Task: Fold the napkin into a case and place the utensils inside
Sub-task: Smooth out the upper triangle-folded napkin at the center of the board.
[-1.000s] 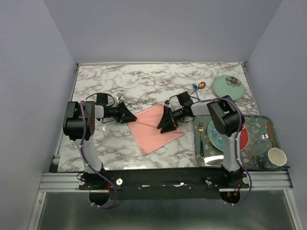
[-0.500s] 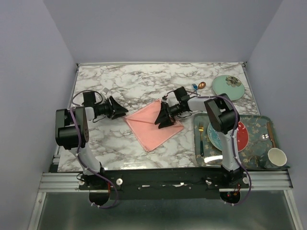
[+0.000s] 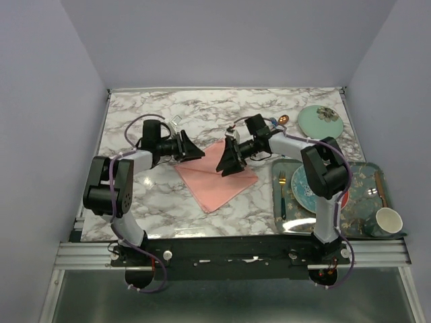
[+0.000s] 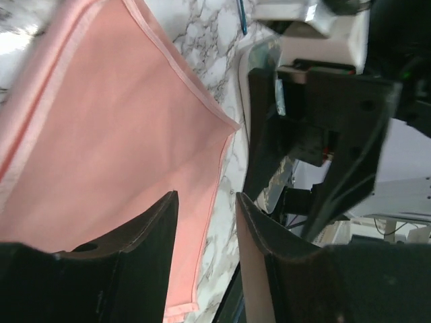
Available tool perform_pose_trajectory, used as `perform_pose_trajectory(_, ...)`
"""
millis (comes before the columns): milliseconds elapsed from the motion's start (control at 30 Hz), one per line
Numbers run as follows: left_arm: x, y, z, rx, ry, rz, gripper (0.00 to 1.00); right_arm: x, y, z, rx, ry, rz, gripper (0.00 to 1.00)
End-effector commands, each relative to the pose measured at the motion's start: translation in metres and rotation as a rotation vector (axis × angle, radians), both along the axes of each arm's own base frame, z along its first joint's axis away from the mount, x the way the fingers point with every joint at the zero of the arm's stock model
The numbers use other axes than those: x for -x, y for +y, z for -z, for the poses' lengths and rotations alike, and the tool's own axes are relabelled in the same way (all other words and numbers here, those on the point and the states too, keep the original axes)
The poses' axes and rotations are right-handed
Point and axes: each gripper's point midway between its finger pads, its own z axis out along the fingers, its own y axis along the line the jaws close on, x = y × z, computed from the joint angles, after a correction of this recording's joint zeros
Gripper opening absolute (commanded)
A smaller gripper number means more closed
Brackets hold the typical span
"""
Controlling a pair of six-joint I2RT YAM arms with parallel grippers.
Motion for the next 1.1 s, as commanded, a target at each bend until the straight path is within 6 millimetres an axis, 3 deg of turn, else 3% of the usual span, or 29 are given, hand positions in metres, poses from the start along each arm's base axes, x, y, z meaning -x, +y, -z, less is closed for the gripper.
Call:
perform_pose_trajectory(0,-0.009,-0.033,0.014,0.023,0.036,-0.012,0.44,0.004,-0.022,0.016,0.084,0.008,0.064,0.65)
perform_pose_trajectory(133,0.0,-0.064,0.029,0.038,0.082,0.027,0.33,0.0,-0.03,0.043,0.149,0.082,0.109,0.59)
perform_pose_trajectory(300,0.006,-0.083,0.051,0.06,0.174,0.027,0.35,-0.017,-0.046,0.065,0.19,0.134,0.181,0.58)
perform_pose_trajectory(500,0.008,-0.069,0.093,0.019,0.288,-0.032,0.47,-0.019,-0.072,0.091,0.226,0.226,0.243,0.59)
perform_pose_trajectory(700,0.017,-0.05,0.124,-0.038,0.382,-0.064,0.7,-0.013,-0.079,0.101,0.248,0.276,0.259,0.65)
perform_pose_trajectory(800,0.02,-0.04,0.124,-0.025,0.4,-0.077,0.78,-0.011,-0.081,0.102,0.251,0.282,0.26,0.7)
perform_pose_trajectory(933,0.014,-0.023,0.108,0.023,0.362,-0.101,0.92,-0.012,-0.085,0.097,0.25,0.25,0.258,0.74)
perform_pose_trajectory(1067,0.004,-0.013,0.081,0.081,0.278,-0.089,0.99,-0.013,-0.086,0.09,0.241,0.225,0.248,0.75)
